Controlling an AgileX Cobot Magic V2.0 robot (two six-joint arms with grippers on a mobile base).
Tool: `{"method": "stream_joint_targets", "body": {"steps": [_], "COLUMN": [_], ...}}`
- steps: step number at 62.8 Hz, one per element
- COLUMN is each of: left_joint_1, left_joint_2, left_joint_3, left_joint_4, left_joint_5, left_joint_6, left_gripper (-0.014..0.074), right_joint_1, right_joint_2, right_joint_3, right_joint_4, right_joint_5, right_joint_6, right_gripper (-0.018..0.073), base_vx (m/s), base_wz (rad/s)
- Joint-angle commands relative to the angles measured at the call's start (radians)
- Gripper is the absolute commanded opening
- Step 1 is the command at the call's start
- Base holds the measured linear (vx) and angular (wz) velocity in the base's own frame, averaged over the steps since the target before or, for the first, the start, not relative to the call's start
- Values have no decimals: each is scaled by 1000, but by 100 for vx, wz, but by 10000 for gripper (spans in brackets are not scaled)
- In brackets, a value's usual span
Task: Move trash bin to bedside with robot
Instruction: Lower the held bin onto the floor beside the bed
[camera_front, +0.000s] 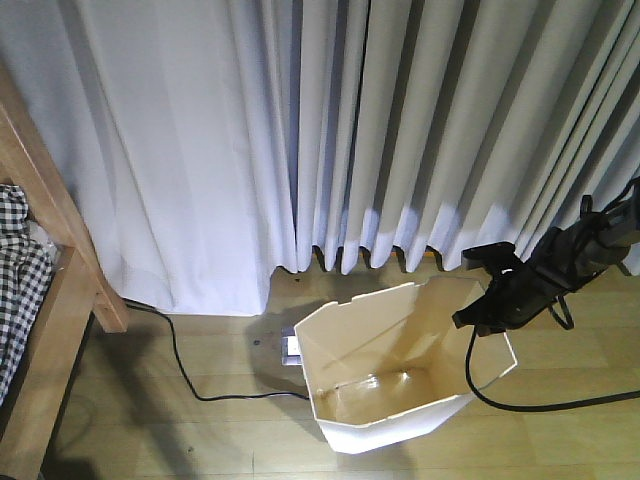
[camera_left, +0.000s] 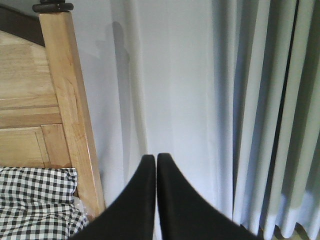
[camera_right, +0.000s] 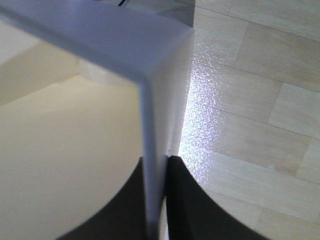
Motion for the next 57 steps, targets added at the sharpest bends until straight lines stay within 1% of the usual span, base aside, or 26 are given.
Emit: {"method": "stream_joint_targets", "body": {"steps": [1,13,20,27,32,40,49,57], "left_joint_1": [0,0,0,0,0,0,0,0], "left_joint_2": [-4,-4,-4,-4,-4,-4,-4,-4], "left_joint_3": [-21,-21,-21,-21,-21,-21,-21,-21], "left_joint_4": [-5,-5,-5,-5,-5,-5,-5,-5], "left_joint_5": [-73,-73,-73,-73,-73,-73,-73,-73], "left_joint_6": [-4,-4,-4,-4,-4,-4,-4,-4], "left_gripper": [-6,-6,-6,-6,-6,-6,-6,-6], "right_joint_1": [-3,-3,-3,-4,-4,-4,-4,-4], "right_joint_2": [-85,-48,-24,9,52,137,229,293], "right_joint_3": [-18,-18,-18,-30,-66,-164,-274,-354], "right_joint_4": [56,74,97,117,116,111,111,66], "right_joint_5": [36,-16,-4,-25,-17,52,94,115], "right_joint_6": [9,16,35,50,69,69,80,100], "right_gripper": [-5,-5,-5,-5,-5,-5,-5,-5], "base_vx": [0,0,0,0,0,0,0,0], "base_wz": [-1,-1,0,0,0,0,0,0]}}
